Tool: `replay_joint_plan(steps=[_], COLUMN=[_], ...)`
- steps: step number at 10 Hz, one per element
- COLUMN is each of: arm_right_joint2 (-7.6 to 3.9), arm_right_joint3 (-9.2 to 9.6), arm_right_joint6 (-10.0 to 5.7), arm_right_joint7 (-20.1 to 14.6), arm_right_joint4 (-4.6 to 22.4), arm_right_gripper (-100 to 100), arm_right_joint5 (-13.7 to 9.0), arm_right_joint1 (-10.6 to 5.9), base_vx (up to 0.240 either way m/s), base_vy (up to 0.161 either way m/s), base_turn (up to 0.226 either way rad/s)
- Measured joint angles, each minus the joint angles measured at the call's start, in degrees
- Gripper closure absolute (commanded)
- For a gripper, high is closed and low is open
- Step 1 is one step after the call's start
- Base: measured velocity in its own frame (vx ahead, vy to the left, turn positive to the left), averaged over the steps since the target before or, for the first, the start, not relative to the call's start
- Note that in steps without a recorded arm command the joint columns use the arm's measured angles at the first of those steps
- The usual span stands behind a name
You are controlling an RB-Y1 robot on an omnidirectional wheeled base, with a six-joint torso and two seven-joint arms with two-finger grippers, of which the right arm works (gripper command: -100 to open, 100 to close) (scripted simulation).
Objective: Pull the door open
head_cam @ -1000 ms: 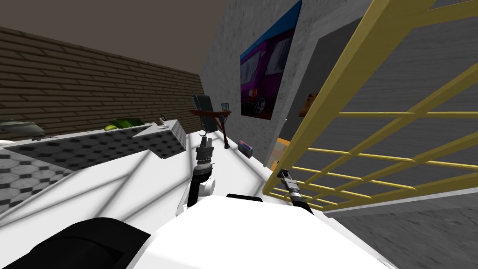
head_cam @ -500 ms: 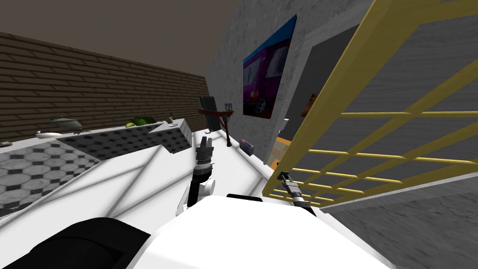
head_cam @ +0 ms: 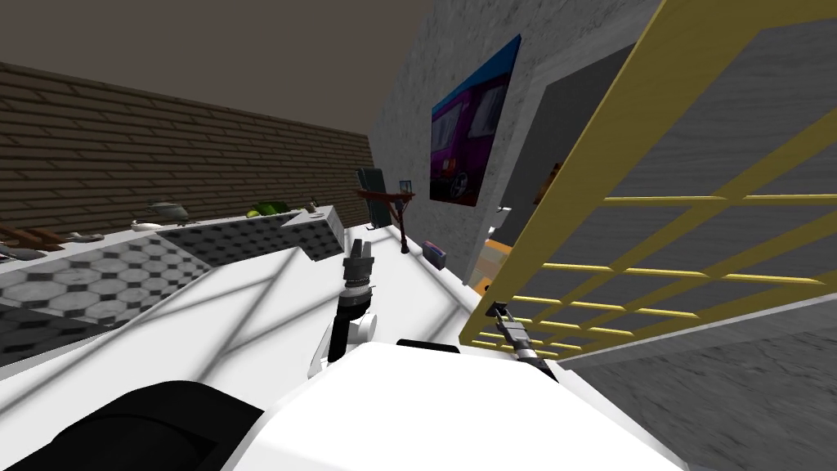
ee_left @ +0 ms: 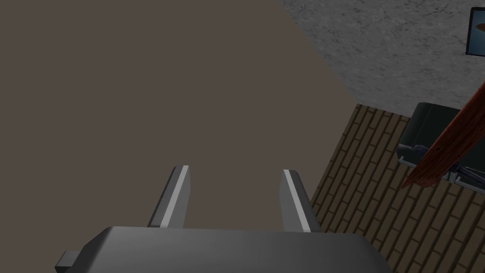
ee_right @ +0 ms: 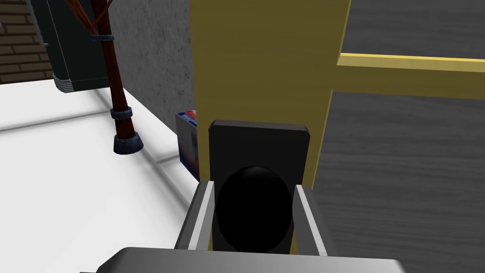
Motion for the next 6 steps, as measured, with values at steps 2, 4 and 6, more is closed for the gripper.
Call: replay_joint_plan(steps=[2, 4, 6], arm_right_joint2=[-0.20, -0.92, -1.35], arm_right_joint3=[0.85, 1.66, 2.45], arm_right_joint6=[-1.54, -2.60, -3.70], arm_right_joint7=[-0.9, -1.6, -2.2], arm_right_joint4=[1.3, 1.3, 1.5], arm_right_gripper=[100, 100, 100], arm_right_joint5=[0.4, 0.7, 1.0], arm_right_joint1=[-0.14, 0.63, 1.18], base_vx=[-0.182, -0.197, -0.164], base_vy=[-0.050, -0.069, -0.052], base_turn=[0.094, 0.124, 0.098])
